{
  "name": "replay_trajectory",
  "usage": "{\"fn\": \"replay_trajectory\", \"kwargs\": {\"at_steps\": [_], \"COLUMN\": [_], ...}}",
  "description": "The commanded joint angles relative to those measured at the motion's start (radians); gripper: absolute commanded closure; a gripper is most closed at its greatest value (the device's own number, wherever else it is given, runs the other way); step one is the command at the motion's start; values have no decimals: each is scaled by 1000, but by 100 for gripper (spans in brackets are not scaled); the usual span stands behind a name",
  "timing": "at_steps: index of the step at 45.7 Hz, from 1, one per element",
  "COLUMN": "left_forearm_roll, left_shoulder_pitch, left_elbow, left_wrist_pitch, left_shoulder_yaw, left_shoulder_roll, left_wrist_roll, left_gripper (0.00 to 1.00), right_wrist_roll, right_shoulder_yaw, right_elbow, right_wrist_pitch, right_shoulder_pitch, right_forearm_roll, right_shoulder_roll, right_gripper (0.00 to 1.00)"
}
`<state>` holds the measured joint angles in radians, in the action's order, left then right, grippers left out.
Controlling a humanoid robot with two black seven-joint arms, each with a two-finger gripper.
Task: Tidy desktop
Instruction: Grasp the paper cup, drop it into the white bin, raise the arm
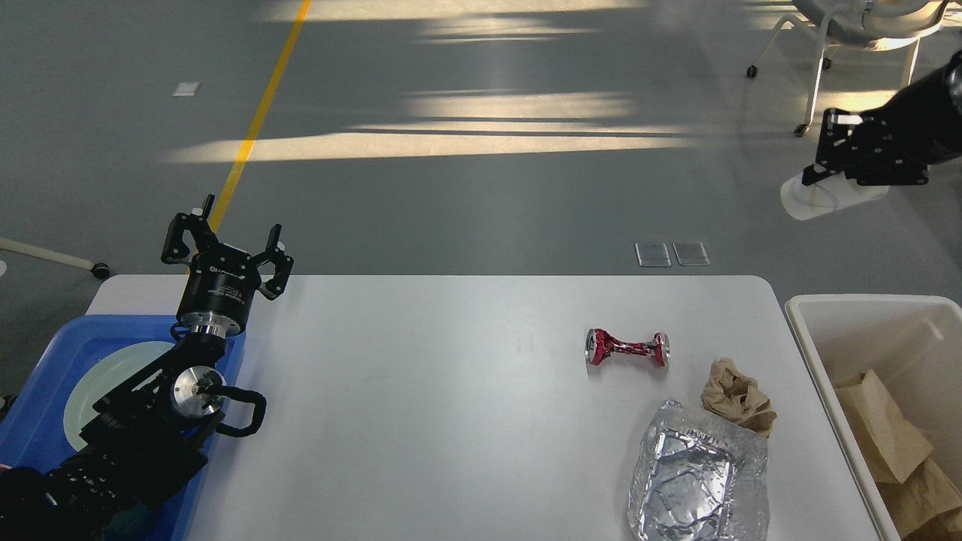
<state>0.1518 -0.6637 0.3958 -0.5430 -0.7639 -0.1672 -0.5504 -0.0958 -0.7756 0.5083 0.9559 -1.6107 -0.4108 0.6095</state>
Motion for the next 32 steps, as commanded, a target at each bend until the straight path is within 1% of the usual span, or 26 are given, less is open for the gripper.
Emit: {"fn": "replay_trajectory", "kwargs": {"at_steps": [1, 6, 7, 9, 11, 13, 15, 16, 17, 18, 19, 20, 23, 32], "left_forearm_roll": [0, 0, 0, 0, 0, 0, 0, 0, 0, 0, 0, 0, 0, 0], "left_shoulder_pitch": [-1, 1, -1, 1, -1, -1, -1, -1, -1, -1, -1, -1, -1, -1], "left_elbow": [-2, 0, 0, 0, 0, 0, 0, 0, 0, 0, 0, 0, 0, 0], "left_wrist_pitch": [0, 0, 0, 0, 0, 0, 0, 0, 0, 0, 0, 0, 0, 0], "left_shoulder_yaw": [0, 0, 0, 0, 0, 0, 0, 0, 0, 0, 0, 0, 0, 0], "left_shoulder_roll": [0, 0, 0, 0, 0, 0, 0, 0, 0, 0, 0, 0, 0, 0], "left_wrist_roll": [0, 0, 0, 0, 0, 1, 1, 0, 0, 0, 0, 0, 0, 1], "left_gripper": [4, 4, 4, 4, 4, 4, 4, 4, 4, 4, 4, 4, 4, 4], "right_wrist_roll": [-1, 1, 1, 1, 1, 1, 1, 1, 1, 1, 1, 1, 1, -1], "right_shoulder_yaw": [-16, -16, -17, -17, -17, -17, -19, -19, -19, -19, -19, -19, -19, -14], "right_elbow": [-117, -183, -204, -223, -238, -251, -257, -260, -261, -261, -260, -260, -260, -249], "right_wrist_pitch": [-71, -199, -265, -328, -396, -457, -505, -517, -540, -552, -558, -560, -560, -560], "right_shoulder_pitch": [184, 336, 389, 440, 488, 528, 561, 574, 590, 598, 603, 607, 612, 598], "right_forearm_roll": [3, 6, 7, 9, 12, 18, 18, 18, 18, 18, 18, 18, 20, 20], "right_shoulder_roll": [-37, -66, -79, -88, -99, -111, -120, -122, -123, -123, -123, -123, -122, -123], "right_gripper": [100, 100, 90, 77, 58, 45, 36, 30, 17, 9, 3, 2, 1, 0]}}
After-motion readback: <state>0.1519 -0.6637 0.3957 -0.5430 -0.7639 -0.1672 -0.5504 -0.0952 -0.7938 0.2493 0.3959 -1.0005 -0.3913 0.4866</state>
